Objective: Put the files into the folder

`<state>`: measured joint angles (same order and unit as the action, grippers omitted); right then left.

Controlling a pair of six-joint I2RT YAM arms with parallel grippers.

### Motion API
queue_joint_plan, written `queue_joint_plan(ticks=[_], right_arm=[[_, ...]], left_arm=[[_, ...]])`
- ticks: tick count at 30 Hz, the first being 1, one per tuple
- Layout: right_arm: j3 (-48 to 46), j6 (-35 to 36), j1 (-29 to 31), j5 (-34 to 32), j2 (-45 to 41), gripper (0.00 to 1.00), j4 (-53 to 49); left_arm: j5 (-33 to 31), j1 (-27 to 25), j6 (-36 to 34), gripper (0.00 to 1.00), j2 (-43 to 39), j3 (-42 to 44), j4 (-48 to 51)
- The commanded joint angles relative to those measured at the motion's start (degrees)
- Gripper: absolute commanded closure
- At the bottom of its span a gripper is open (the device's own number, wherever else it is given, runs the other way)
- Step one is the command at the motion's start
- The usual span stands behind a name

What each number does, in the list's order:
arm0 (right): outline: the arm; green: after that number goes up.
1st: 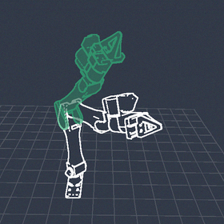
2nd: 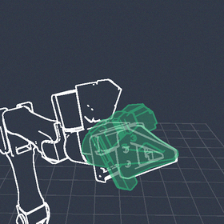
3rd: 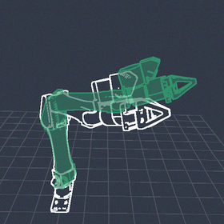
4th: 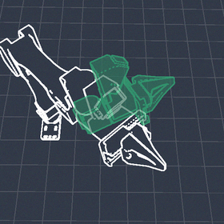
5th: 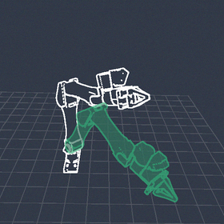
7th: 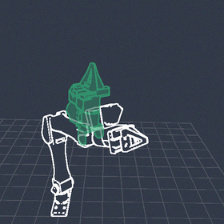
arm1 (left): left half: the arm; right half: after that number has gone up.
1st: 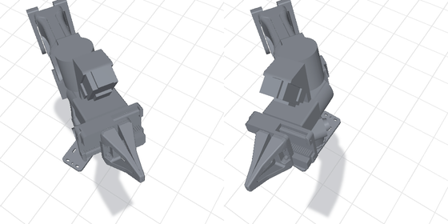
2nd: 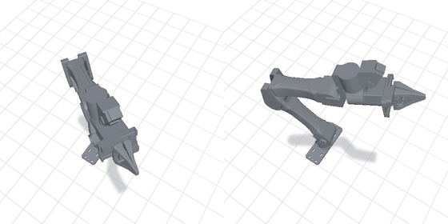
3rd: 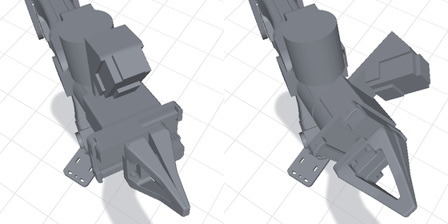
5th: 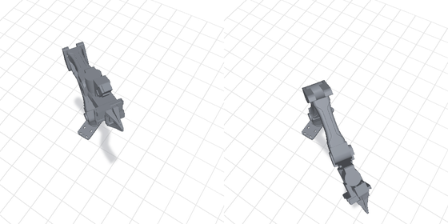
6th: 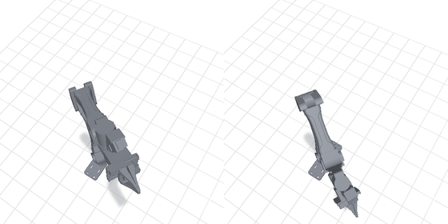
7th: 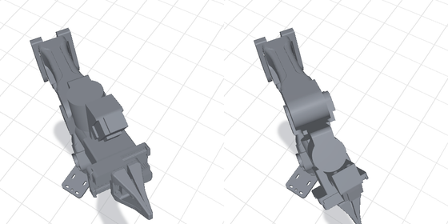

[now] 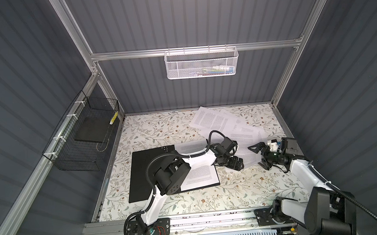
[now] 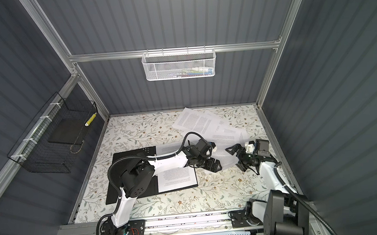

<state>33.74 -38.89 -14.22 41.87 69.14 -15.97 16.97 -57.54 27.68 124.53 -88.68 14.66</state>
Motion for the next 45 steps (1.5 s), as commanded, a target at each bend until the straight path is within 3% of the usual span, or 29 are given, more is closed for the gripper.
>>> queue_joint_plan(ticks=[1,13,26,35,45], right_arm=[[2.6,3.9,-0.3,-1.3,4.5,0.01,0.0],[7.6,4.1,-3.7,1.4,18.3,0.01,5.6],[12.6,3.7,-5.3,6.9,27.4,0.03,10.1],[14.6,2.8,-5.0,5.5,31.5,0.17,11.7],[16.4,5.3,-4.7,2.3,33.6,0.48,9.4]], left_arm=[[-1.3,0.5,0.8,0.1,5.8,4.5,8.5],[-1.4,0.4,0.2,0.1,5.6,5.6,8.7],[-3.3,1.9,-2.7,0.1,5.9,7.1,11.9],[-3.5,2.6,-3.5,0.1,6.0,10.1,12.0],[-3.3,2.6,-3.5,0.1,6.0,9.9,12.1]])
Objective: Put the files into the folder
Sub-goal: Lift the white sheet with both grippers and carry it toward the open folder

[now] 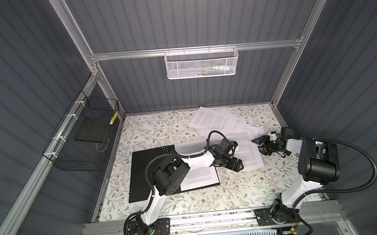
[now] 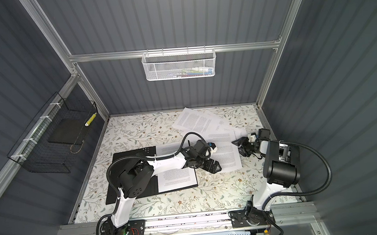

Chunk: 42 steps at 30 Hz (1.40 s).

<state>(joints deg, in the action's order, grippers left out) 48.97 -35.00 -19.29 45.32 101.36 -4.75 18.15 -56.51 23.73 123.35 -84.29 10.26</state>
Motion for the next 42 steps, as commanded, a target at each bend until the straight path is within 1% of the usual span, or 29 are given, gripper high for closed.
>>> queue_joint_plan(ticks=[1,3,8,9,11,12,13,14,17,21,23,24,26,29,31,33,35,37,40,42], right_arm=[[1.0,1.5,0.5,-1.2,1.6,0.51,-1.7],[1.0,1.8,0.5,-1.7,1.7,0.54,-1.9],[0.6,2.0,0.7,-2.5,1.4,0.69,-1.8],[0.6,2.0,0.7,-2.6,1.1,0.73,-1.9],[0.4,1.9,0.8,-2.8,0.4,0.85,-1.7],[0.3,1.7,0.8,-2.7,-0.4,0.93,-1.9],[0.1,1.7,0.9,-2.7,-1.3,0.98,-2.1],[-0.1,1.7,1.0,-2.8,-2.3,1.0,-2.3],[-1.2,1.4,1.3,-2.8,-7.0,1.0,-3.2],[-1.8,2.1,1.2,-4.1,-15.0,1.0,-6.8],[-1.6,2.8,1.2,-4.9,-18.8,1.0,-9.1],[-1.4,3.0,1.3,-5.0,-20.8,1.0,-10.3],[-1.1,3.3,1.4,-4.6,-24.1,1.0,-11.9],[0.2,4.2,2.5,-5.7,-28.9,1.0,-15.2],[1.8,4.9,3.7,-7.1,-31.5,1.0,-18.0],[3.3,5.5,5.6,-8.3,-33.5,1.0,-20.8],[5.2,6.3,8.9,-10.6,-34.9,1.0,-22.7],[7.7,6.9,13.6,-14.3,-35.4,1.0,-24.7],[11.4,5.7,19.8,-17.8,-34.2,1.0,-26.4],[13.8,4.7,24.0,-20.0,-33.0,1.0,-26.6]], left_arm=[[-4.4,1.6,0.4,0.1,7.2,5.5,16.5],[-4.3,1.7,0.4,0.1,7.1,5.4,16.4],[-4.2,1.9,0.3,0.1,6.6,4.5,16.8],[-4.2,1.9,0.3,0.1,6.6,4.2,17.0],[-4.0,1.9,0.0,0.1,6.1,3.8,17.4],[-4.0,1.9,-0.2,0.1,5.8,2.2,17.9],[-3.9,1.9,-0.5,0.1,5.4,0.8,18.6],[-4.0,1.9,-0.8,0.1,5.1,-0.3,19.4],[-4.2,1.8,-2.2,0.1,2.2,-3.9,21.0],[-4.1,1.8,-4.6,0.09,-5.9,-5.3,18.6],[-4.6,1.9,-5.4,0.07,-10.6,-4.7,16.6],[-5.6,1.9,-5.7,0.02,-13.2,-4.0,15.3],[-7.9,1.9,-6.2,0.0,-18.4,-1.8,12.5],[-14.4,1.9,-7.4,0.0,-26.8,2.7,8.9],[-20.4,1.9,-7.9,0.0,-32.8,9.0,7.5],[-26.2,1.9,-8.6,0.0,-38.1,12.3,7.7],[-32.0,1.9,-9.3,0.0,-42.9,16.0,8.4],[-37.7,2.2,-9.2,0.0,-47.4,19.3,10.4],[-43.4,2.9,-8.5,0.0,-52.2,22.3,15.0],[-45.8,3.2,-8.5,0.0,-55.4,23.7,17.8]])
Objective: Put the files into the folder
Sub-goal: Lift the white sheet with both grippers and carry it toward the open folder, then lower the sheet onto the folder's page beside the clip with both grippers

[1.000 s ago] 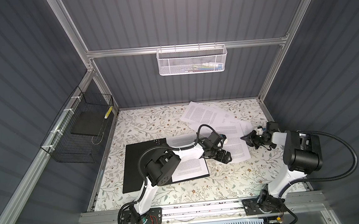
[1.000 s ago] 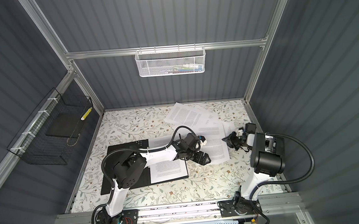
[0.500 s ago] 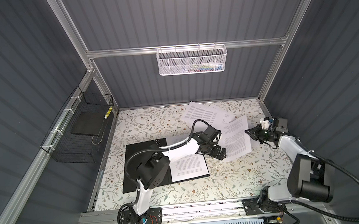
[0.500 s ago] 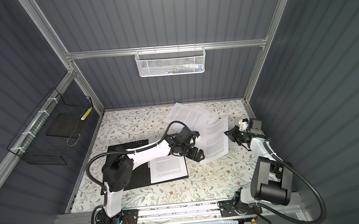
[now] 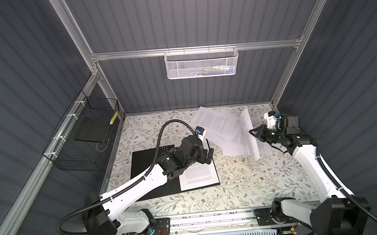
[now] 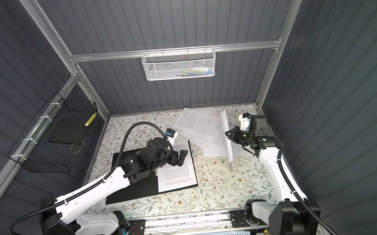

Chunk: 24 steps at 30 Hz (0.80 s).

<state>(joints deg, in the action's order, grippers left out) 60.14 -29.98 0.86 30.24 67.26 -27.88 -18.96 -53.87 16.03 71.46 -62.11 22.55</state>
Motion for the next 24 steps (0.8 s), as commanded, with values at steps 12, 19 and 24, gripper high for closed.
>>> queue_joint_plan(ticks=[12,19,24], right_arm=[[15.4,-13.7,30.0,-1.3,15.2,1.0,11.3],[8.1,-14.9,25.1,-0.7,16.1,1.0,16.4],[-1.7,-14.8,24.0,-5.3,21.9,1.0,22.8]], left_arm=[[-24.1,1.3,4.1,0.0,-13.9,6.9,18.1],[-21.6,1.4,2.8,0.0,-19.8,11.0,16.0],[-20.7,1.3,1.8,0.0,-21.7,14.6,12.0]])
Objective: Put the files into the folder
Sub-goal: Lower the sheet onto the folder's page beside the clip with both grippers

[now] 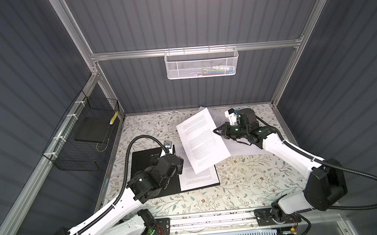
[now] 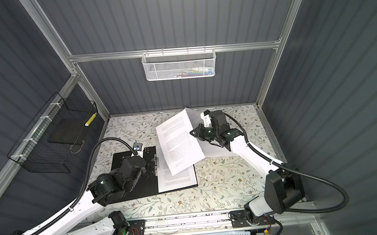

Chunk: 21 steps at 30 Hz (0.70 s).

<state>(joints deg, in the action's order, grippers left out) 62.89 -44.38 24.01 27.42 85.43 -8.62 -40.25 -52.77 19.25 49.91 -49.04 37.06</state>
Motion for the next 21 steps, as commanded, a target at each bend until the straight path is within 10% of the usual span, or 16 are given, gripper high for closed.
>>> queue_joint_plan(ticks=[1,21], right_arm=[[-5.8,-0.7,1.2,-3.0,5.1,1.0,5.3],[-12.8,-8.6,9.0,-14.3,10.6,1.0,14.8]], left_arm=[[0.5,0.2,-1.7,0.0,0.3,1.6,-2.5],[4.1,0.3,-3.3,0.0,4.8,0.8,-1.4]])
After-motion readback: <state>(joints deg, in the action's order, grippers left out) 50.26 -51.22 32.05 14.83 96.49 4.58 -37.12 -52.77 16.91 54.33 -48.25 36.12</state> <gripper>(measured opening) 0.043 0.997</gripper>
